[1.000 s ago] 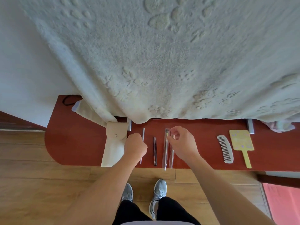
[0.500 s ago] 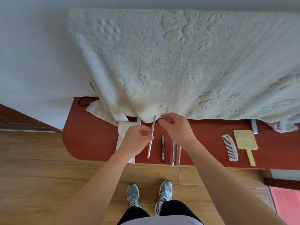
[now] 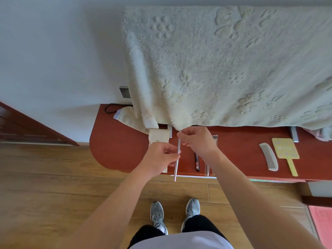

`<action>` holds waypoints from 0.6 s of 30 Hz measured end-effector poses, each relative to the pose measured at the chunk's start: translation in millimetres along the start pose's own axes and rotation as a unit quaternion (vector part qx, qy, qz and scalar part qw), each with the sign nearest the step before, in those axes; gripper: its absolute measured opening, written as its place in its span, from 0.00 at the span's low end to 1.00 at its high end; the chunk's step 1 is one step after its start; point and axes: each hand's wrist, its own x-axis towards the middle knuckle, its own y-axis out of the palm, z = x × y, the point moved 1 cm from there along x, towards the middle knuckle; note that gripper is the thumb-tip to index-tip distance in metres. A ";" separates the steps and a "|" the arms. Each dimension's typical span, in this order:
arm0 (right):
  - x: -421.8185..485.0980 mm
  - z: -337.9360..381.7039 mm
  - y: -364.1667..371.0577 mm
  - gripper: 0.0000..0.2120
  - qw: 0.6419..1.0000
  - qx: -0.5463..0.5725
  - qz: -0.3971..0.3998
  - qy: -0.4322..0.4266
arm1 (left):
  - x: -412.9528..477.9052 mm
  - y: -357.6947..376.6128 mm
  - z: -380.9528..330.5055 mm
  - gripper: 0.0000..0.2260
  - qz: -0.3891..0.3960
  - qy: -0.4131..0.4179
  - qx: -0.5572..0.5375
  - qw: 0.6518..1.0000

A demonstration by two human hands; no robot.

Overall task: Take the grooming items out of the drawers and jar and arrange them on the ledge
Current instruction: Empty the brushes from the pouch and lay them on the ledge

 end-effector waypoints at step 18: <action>29.4 -34.0 22.3 0.09 0.995 -0.056 -0.039 0.078 | -13.3 -31.9 30.0 0.04 -0.050 -0.047 -0.020 0.997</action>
